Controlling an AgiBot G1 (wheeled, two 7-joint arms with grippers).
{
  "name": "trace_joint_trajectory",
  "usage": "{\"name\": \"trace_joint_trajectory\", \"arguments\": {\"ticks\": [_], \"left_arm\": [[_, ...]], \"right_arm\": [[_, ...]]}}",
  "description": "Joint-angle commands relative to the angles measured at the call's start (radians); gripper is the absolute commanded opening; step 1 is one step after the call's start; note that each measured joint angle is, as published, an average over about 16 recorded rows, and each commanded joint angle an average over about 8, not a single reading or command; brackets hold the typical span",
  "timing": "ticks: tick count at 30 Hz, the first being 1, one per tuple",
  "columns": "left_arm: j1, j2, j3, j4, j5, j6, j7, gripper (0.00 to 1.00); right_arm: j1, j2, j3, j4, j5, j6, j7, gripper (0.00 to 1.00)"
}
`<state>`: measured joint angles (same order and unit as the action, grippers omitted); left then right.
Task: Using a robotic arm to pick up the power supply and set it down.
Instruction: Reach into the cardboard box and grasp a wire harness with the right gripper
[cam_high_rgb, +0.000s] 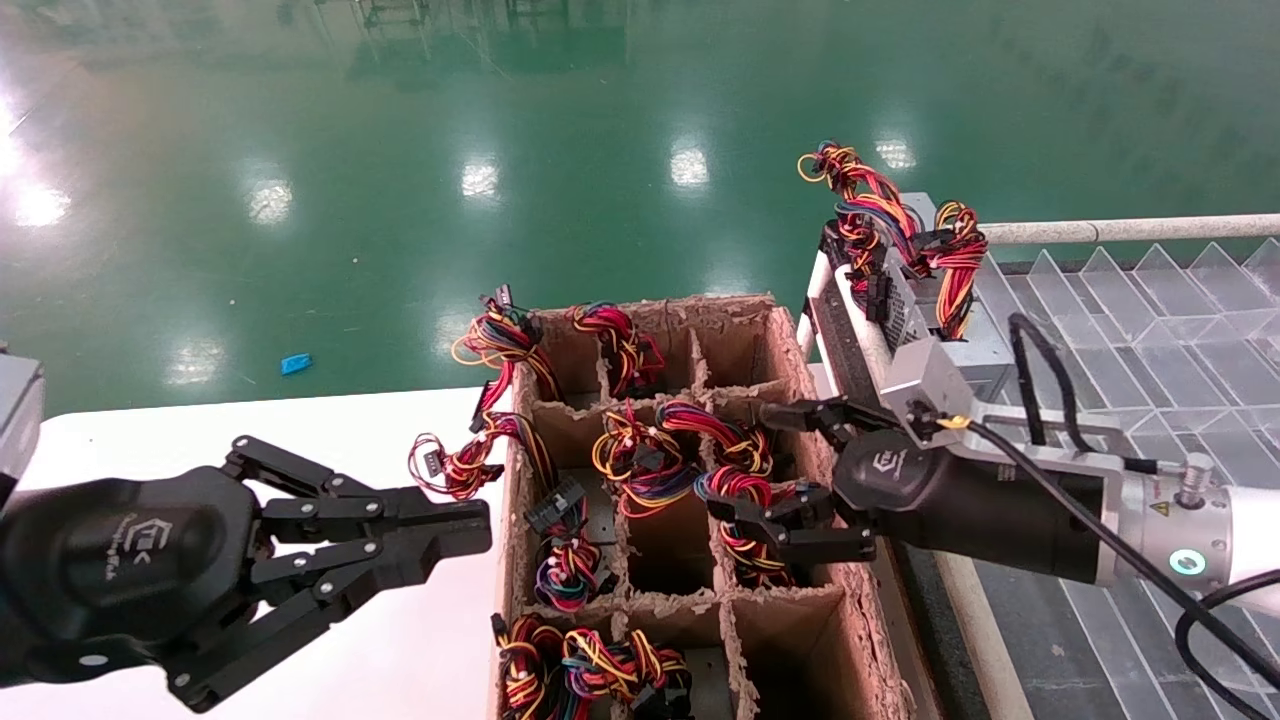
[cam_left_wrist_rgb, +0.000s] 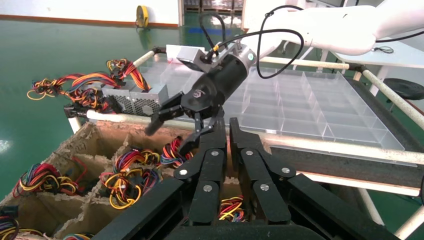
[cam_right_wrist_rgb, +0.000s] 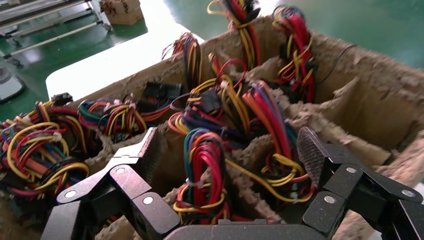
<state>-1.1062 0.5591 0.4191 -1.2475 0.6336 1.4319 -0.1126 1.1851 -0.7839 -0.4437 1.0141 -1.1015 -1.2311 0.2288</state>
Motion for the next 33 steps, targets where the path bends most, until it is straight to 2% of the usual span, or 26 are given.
{"name": "trace_joint_trajectory", "arguments": {"ticks": [1, 15, 33], "left_arm": [[0.0, 0.0, 0.0, 0.0, 0.0, 0.0, 0.0, 0.0], [0.0, 0.0, 0.0, 0.0, 0.0, 0.0, 0.0, 0.0], [0.0, 0.0, 0.0, 0.0, 0.0, 0.0, 0.0, 0.0]], "right_arm": [[0.003, -0.006, -0.007, -0.012, -0.006, -0.007, 0.0, 0.0], [-0.006, -0.008, -0.032, -0.017, -0.036, -0.018, 0.009, 0.0], [-0.027, 0.033, -0.034, 0.042, -0.048, -0.01, 0.047, 0.0]]}}
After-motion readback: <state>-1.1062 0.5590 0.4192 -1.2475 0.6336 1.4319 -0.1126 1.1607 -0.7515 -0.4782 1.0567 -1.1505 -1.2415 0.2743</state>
